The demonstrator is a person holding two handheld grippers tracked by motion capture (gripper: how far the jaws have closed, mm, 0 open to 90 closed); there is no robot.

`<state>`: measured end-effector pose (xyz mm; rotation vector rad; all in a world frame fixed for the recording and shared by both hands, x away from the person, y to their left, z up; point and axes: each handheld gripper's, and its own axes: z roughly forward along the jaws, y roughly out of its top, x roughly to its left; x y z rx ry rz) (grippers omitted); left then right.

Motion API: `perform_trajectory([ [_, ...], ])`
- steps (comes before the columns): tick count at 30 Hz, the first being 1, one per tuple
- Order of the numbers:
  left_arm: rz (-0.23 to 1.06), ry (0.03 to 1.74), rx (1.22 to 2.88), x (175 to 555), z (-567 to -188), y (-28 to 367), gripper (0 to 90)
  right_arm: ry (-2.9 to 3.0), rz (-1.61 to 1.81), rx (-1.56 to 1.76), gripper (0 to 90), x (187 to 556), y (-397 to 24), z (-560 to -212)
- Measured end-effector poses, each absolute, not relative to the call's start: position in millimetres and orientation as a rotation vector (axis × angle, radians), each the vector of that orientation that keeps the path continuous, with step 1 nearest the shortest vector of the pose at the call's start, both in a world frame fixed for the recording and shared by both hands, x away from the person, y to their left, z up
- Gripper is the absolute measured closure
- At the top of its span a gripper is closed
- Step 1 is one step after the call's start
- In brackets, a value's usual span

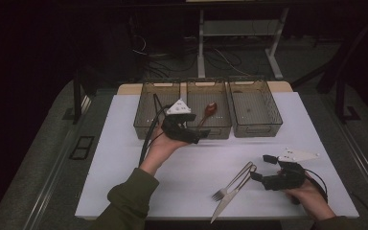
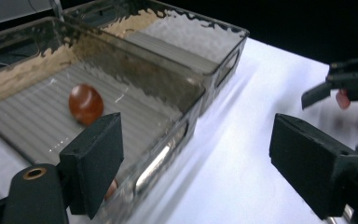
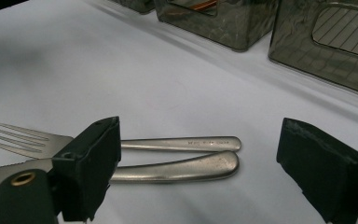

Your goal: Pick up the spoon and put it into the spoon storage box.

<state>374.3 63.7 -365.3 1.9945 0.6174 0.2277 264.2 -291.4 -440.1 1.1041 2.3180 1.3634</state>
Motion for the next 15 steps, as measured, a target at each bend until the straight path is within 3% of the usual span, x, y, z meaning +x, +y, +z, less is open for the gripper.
perform_trajectory([
  [15,0.222,0.653,1.965,329,-394,105,14.8,2.317,1.341,1.103,13.0,264,-293,-441],
])
